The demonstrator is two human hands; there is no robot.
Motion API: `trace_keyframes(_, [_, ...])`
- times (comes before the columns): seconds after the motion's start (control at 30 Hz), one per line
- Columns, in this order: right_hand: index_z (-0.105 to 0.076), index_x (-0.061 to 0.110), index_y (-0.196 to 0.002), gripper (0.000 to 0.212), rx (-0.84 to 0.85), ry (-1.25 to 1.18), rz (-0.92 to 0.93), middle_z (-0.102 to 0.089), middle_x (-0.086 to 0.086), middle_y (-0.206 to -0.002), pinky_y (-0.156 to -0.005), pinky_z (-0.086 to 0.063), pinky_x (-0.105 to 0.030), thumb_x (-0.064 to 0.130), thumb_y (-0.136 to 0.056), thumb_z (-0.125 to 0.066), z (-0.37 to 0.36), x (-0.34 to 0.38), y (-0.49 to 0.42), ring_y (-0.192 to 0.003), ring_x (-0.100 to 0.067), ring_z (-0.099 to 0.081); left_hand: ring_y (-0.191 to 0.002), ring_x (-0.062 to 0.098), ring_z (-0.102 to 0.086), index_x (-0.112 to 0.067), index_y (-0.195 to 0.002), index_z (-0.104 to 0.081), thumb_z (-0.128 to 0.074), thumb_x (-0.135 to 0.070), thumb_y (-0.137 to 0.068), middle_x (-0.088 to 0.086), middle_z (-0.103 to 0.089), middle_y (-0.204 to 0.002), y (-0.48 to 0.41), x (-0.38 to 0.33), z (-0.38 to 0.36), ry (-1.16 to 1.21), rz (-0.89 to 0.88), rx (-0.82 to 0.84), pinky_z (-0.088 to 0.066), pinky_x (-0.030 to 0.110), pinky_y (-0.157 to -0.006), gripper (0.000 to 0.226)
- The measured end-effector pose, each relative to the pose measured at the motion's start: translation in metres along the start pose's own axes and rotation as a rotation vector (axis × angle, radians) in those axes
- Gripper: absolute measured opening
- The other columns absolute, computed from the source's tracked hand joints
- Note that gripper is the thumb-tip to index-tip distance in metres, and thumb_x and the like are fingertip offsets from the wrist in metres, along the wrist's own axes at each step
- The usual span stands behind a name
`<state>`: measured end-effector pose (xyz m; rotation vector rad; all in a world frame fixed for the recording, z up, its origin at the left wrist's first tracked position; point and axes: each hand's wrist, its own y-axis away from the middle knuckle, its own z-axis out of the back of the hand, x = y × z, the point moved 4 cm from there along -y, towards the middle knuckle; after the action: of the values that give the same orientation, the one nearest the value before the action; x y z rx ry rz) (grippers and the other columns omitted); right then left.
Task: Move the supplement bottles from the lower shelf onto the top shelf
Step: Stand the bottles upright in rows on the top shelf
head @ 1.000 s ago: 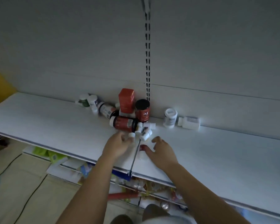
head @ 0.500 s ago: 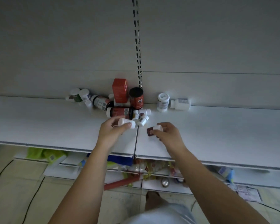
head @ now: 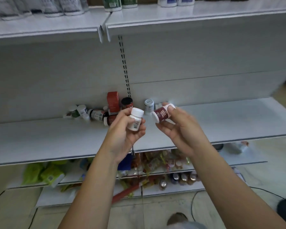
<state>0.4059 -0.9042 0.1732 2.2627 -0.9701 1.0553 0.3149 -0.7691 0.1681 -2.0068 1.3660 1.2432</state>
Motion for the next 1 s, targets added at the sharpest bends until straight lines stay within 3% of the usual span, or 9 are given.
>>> trace_keyframes(0.13, [-0.066,0.007,-0.104,0.023,-0.026,-0.042,0.047,-0.070,-0.007,-0.086,-0.078,-0.059,-0.038,0.020,-0.085,-0.062,0.009,0.036,0.024,-0.082,-0.024,-0.068,-0.062,0.013,-0.050,-0.012,-0.101,-0.057,-0.057,-0.018,-0.091,0.005,-0.056,-0.077,0.011,-0.004,-0.049,-0.085,-0.057,0.104,-0.046,0.022,-0.057,0.012])
trace_keyframes(0.23, [-0.064,0.005,-0.101,0.021,-0.043,-0.007,0.094,-0.062,-0.009,-0.082,-0.068,-0.058,-0.033,0.020,-0.086,-0.061,0.025,0.072,0.039,-0.073,-0.019,-0.065,-0.072,0.014,-0.059,-0.015,-0.099,-0.064,-0.062,-0.035,-0.080,0.003,-0.063,-0.084,0.014,-0.008,-0.096,-0.254,-0.110,0.152,-0.050,0.026,-0.069,0.028])
trace_keyframes(0.3, [-0.064,0.005,-0.101,0.019,-0.078,0.002,0.110,-0.059,-0.007,-0.077,-0.061,-0.056,-0.031,0.020,-0.095,-0.054,0.042,0.099,0.048,-0.066,-0.017,-0.062,-0.077,0.010,-0.059,-0.019,-0.097,-0.072,-0.058,-0.042,-0.085,-0.006,-0.066,-0.082,0.013,-0.009,-0.131,-0.405,-0.138,0.178,-0.049,0.024,-0.073,0.030])
trace_keyframes(0.37, [-0.060,0.005,-0.102,0.021,-0.089,-0.011,0.127,-0.057,-0.007,-0.074,-0.053,-0.052,-0.029,0.021,-0.098,-0.046,0.062,0.130,0.059,-0.062,-0.020,-0.060,-0.071,0.007,-0.059,-0.017,-0.103,-0.071,-0.049,-0.036,-0.097,-0.008,-0.067,-0.076,0.009,-0.008,-0.173,-0.472,-0.172,0.239,-0.048,0.021,-0.068,0.030])
trace_keyframes(0.47, [-0.055,0.007,-0.100,0.018,-0.048,0.036,0.183,-0.054,-0.009,-0.074,-0.044,-0.041,-0.024,0.017,-0.096,-0.041,0.095,0.184,0.081,-0.055,-0.021,-0.052,-0.069,0.016,-0.064,-0.009,-0.115,-0.063,-0.040,-0.023,-0.104,0.006,-0.069,-0.080,0.004,0.001,-0.242,-0.298,-0.156,0.393,-0.055,0.025,-0.064,0.029])
trace_keyframes(0.63, [-0.051,0.008,-0.100,0.013,-0.065,0.203,0.266,-0.055,-0.010,-0.068,-0.045,-0.036,-0.025,0.014,-0.095,-0.040,0.161,0.273,0.126,-0.055,-0.021,-0.051,-0.057,0.016,-0.052,-0.010,-0.104,-0.056,-0.058,-0.037,-0.084,0.006,-0.058,-0.071,0.001,0.039,-0.357,-0.126,-0.069,0.533,-0.046,0.023,-0.052,0.033])
trace_keyframes(0.83, [-0.049,0.009,-0.094,0.007,-0.148,0.302,0.329,-0.055,-0.010,-0.068,-0.046,-0.038,-0.025,0.013,-0.095,-0.043,0.223,0.356,0.154,-0.057,-0.021,-0.052,-0.070,0.006,-0.058,-0.017,-0.094,-0.068,-0.060,-0.045,-0.076,-0.008,-0.063,-0.071,-0.012,0.074,-0.454,-0.382,-0.169,0.467,-0.050,0.021,-0.070,0.035])
trace_keyframes(1.0, [-0.050,0.008,-0.099,0.009,-0.170,0.369,0.339,-0.057,-0.010,-0.071,-0.050,-0.041,-0.027,0.013,-0.095,-0.044,0.260,0.403,0.145,-0.056,-0.019,-0.055,-0.068,0.005,-0.065,-0.014,-0.095,-0.071,-0.068,-0.035,-0.069,-0.009,-0.070,-0.071,-0.034,0.076,-0.507,-0.512,-0.191,0.517,-0.057,0.021,-0.068,0.034])
